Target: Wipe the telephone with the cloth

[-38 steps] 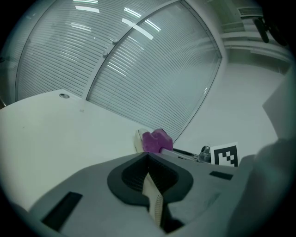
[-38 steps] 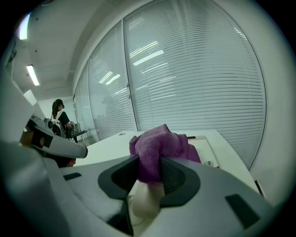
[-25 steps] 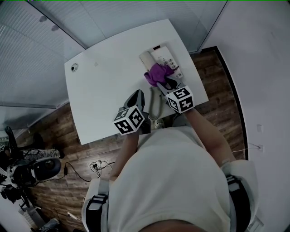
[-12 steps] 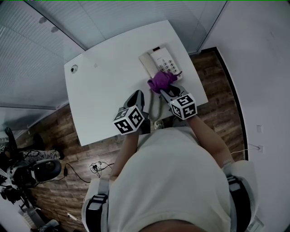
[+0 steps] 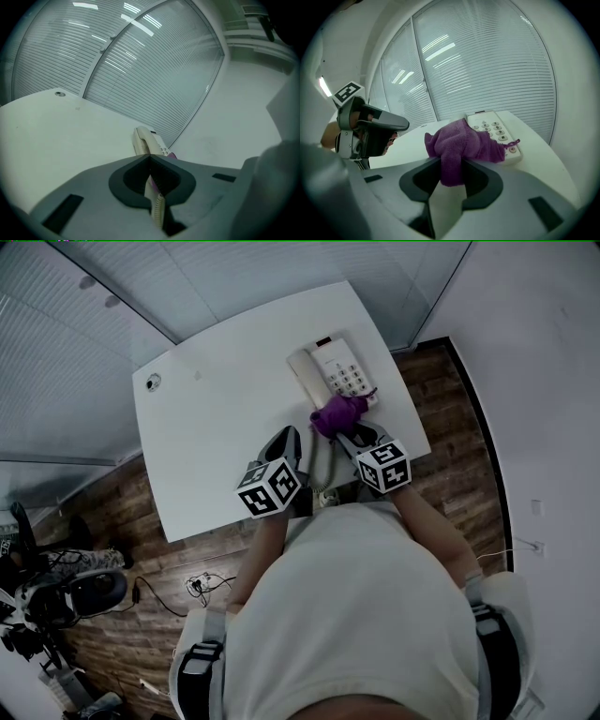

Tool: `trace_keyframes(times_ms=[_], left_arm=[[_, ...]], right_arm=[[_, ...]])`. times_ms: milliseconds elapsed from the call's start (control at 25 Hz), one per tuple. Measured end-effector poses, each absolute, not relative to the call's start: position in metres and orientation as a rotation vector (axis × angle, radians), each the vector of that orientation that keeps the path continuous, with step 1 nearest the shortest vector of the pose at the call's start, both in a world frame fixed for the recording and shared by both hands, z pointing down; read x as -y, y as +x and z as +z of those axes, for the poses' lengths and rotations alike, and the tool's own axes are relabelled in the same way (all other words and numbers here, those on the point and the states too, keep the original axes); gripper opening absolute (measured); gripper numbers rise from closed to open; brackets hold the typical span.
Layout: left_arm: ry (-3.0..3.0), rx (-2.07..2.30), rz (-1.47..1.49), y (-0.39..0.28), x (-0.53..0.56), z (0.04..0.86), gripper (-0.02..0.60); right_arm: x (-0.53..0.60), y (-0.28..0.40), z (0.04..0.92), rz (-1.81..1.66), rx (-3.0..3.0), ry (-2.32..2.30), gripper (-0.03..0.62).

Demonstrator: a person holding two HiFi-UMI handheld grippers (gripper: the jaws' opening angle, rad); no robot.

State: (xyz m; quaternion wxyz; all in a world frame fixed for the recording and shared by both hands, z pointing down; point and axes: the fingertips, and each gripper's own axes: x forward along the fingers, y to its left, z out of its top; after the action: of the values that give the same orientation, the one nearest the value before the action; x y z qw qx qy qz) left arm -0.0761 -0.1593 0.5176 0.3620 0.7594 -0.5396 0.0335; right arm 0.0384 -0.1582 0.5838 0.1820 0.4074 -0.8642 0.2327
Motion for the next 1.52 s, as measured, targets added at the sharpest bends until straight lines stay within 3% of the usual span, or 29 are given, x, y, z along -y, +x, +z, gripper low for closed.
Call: trace_keyframes(times_ms=[960,1040,1520], left_arm=[[1.929,1.405,0.155,-0.036,0.209,0.525,0.027],[1.923,1.406,0.162,-0.030,0.215,0.526,0.117],[1.870,1.509,0.279,-0.005,0.252,0.543,0.232]], right_arm=[[0.171,0.111,0.556,0.764,2.424,1.341,0.135],[0.177,0.116,0.547,0.746,2.447,1.348,0.135],[0.199,0.132,0.529,0.732,2.507,1.350,0.135]])
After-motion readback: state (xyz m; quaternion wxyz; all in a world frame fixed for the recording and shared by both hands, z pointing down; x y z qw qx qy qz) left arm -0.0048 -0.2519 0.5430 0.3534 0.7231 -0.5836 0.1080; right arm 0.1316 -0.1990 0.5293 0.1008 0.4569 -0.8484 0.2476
